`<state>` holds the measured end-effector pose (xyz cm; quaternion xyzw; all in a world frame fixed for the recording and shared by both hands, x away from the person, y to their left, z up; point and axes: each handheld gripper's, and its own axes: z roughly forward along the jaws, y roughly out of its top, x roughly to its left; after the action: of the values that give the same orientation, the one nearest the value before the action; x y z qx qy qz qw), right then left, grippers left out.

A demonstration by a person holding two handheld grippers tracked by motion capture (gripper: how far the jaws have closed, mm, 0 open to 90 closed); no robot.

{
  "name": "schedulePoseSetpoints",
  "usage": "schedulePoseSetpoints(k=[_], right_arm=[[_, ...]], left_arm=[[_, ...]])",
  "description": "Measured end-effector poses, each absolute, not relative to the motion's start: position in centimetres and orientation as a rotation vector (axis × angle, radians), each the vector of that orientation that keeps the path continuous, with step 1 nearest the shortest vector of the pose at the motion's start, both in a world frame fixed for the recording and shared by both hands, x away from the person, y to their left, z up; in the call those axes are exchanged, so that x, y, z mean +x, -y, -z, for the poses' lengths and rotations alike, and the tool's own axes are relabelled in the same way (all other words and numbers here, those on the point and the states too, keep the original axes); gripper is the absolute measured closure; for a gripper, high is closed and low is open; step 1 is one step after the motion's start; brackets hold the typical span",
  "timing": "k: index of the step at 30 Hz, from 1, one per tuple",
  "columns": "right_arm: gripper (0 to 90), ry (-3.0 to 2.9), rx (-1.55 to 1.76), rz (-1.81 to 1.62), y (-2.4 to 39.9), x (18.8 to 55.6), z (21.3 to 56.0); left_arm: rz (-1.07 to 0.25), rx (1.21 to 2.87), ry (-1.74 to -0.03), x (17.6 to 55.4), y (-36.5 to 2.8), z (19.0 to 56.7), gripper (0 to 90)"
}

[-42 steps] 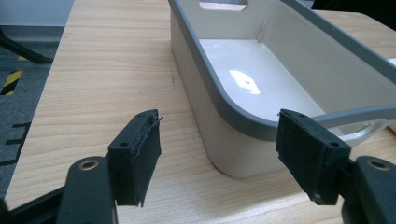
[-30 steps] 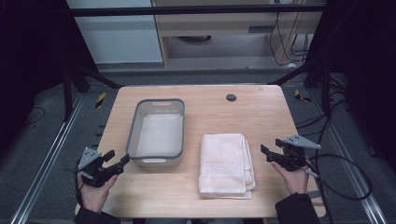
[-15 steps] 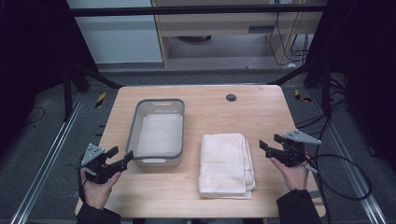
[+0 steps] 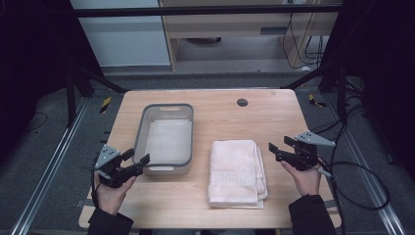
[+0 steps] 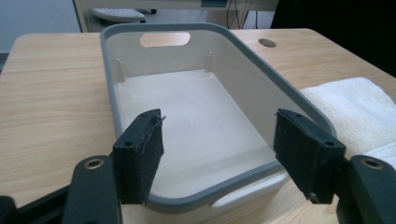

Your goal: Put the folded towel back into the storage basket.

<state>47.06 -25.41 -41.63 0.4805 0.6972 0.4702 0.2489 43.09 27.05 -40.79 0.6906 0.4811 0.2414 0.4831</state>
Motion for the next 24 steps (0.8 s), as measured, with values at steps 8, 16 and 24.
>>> schedulePoseSetpoints(k=[8,16,24], right_arm=[[33.3,-1.905,1.302,-1.296,25.1,47.3,41.0],[33.6,-1.91,1.287,-1.311,24.6,47.7,40.4],[34.1,-1.928,1.275,-1.306,23.9,48.3,39.9]], left_arm=[[-0.578,1.701,-1.135,43.5,-25.3,40.2,32.7],[-0.563,1.714,-1.095,43.7,-23.5,39.8,33.8],[-0.546,1.731,-1.056,43.9,-21.5,39.6,35.9]])
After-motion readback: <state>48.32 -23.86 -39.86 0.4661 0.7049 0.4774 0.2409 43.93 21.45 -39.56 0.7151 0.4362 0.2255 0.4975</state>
